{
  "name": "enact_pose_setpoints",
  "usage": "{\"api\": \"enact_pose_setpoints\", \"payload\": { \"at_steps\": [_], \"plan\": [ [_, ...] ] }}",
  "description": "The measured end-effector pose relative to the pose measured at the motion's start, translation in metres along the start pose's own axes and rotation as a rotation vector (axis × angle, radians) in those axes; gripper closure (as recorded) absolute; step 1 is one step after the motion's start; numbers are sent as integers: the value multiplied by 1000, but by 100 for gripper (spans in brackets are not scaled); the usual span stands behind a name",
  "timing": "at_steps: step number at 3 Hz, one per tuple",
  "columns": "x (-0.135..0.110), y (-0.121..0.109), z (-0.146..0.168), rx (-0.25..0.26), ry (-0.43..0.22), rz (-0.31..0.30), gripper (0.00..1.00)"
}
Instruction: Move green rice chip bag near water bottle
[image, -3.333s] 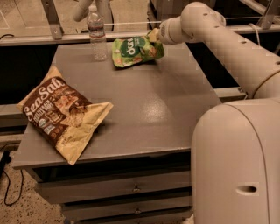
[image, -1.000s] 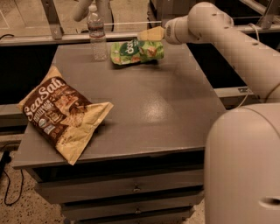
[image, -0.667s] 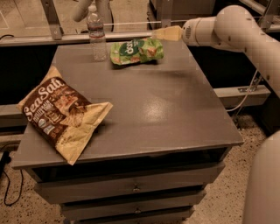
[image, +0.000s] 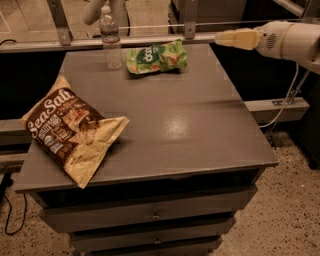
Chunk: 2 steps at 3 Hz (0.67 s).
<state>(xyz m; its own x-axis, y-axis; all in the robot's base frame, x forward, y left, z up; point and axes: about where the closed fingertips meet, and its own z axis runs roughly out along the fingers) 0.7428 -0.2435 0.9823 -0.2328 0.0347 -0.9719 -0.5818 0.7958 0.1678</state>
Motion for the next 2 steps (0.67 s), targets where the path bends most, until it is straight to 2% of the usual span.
{"api": "enact_pose_setpoints", "payload": {
  "at_steps": [1,2],
  "plan": [
    [-8,-7,-51,-19,-22,-102,0],
    [-6,-7,-50,-20,-18,-105,0]
  ]
}}
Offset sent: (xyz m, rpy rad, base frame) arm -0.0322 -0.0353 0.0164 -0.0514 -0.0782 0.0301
